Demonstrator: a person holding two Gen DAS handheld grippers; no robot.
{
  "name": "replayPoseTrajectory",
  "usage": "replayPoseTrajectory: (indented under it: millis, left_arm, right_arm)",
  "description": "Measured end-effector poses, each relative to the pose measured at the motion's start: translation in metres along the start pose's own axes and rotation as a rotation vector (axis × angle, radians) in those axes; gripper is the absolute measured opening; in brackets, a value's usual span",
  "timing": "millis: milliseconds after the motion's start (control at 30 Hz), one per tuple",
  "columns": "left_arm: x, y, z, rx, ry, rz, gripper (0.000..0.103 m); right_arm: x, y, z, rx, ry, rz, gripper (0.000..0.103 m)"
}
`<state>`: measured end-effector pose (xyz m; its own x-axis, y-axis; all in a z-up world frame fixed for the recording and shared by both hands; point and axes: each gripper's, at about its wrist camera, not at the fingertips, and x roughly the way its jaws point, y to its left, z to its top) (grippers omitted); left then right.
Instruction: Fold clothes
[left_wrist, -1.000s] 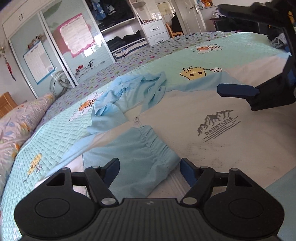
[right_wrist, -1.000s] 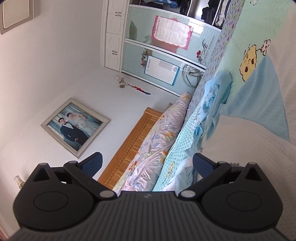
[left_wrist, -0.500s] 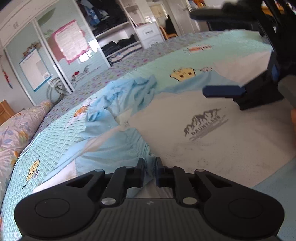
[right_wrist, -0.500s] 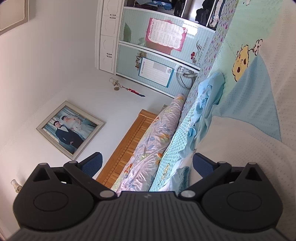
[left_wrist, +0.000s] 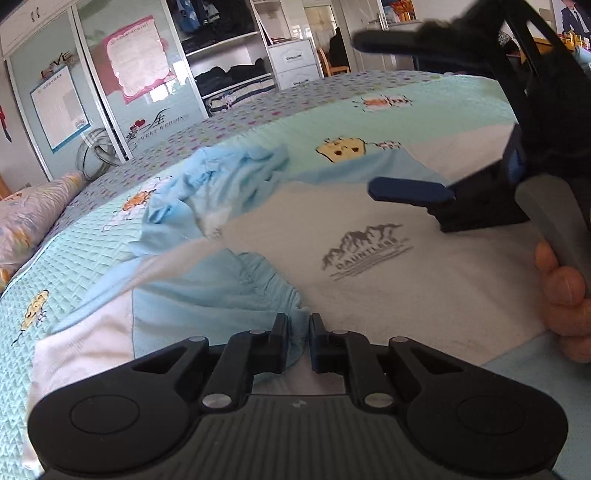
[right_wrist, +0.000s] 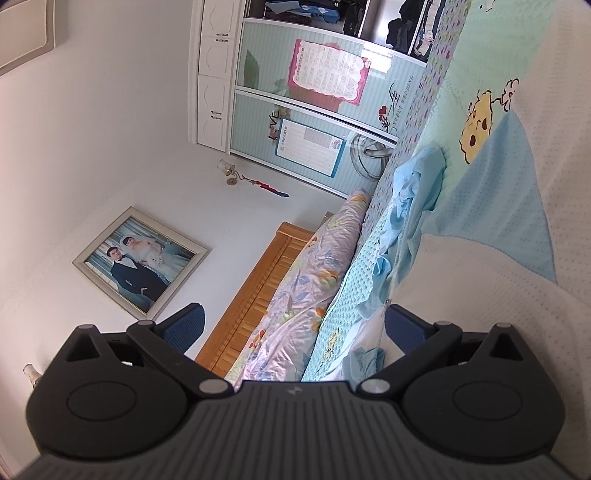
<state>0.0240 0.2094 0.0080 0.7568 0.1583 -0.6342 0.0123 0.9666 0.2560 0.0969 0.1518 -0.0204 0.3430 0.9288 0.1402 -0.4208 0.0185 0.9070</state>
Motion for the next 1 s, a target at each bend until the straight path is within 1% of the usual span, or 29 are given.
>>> replayPoseTrajectory:
  millis: [167,233,267,333,400,467,533,600,633,833,900,1000]
  left_arm:
    - [-0.001,0.0,0.007,-0.042,-0.024,-0.032,0.013]
    - [-0.004,0.002,0.007,-0.055,-0.031,-0.044,0.015]
    - [-0.005,0.003,0.006,-0.062,-0.033,-0.051,0.019]
    - [-0.007,0.004,0.006,-0.077,-0.038,-0.065,0.032]
    - [-0.008,0.005,0.005,-0.091,-0.042,-0.079,0.05]
    - [-0.01,0.007,0.004,-0.106,-0.047,-0.093,0.058]
    - [-0.015,0.011,0.006,-0.13,-0.064,-0.096,0.06]
    - [-0.025,0.02,0.011,-0.173,-0.106,-0.076,0.074]
    - [-0.023,0.024,0.015,-0.192,-0.103,-0.067,0.077]
    - [0.007,0.046,0.039,-0.303,-0.011,-0.02,0.077]
    - [0.016,0.057,0.046,-0.386,0.013,-0.051,0.077]
    - [0.033,0.077,0.054,-0.474,0.064,-0.071,0.077]
  right_arm:
    - [-0.002,-0.001,0.001,0.005,-0.005,0.004,0.103]
    - [-0.002,-0.001,0.001,0.005,-0.008,0.005,0.103]
    - [-0.003,-0.001,0.001,0.005,-0.009,0.006,0.103]
    - [-0.002,-0.001,0.001,0.005,-0.009,0.007,0.103]
    - [-0.002,-0.001,0.001,0.006,-0.005,0.007,0.103]
    - [-0.002,-0.001,0.001,0.005,-0.004,0.008,0.103]
    - [-0.003,-0.001,0.001,0.004,-0.004,0.009,0.103]
    - [-0.003,-0.001,0.001,0.007,-0.006,0.009,0.103]
    - [-0.003,-0.001,0.001,0.008,-0.006,0.008,0.103]
    - [-0.004,-0.002,0.001,0.008,-0.005,0.006,0.103]
    - [-0.004,-0.003,0.001,0.01,-0.003,0.001,0.103]
    - [-0.004,-0.003,0.001,0.015,-0.003,0.0,0.103]
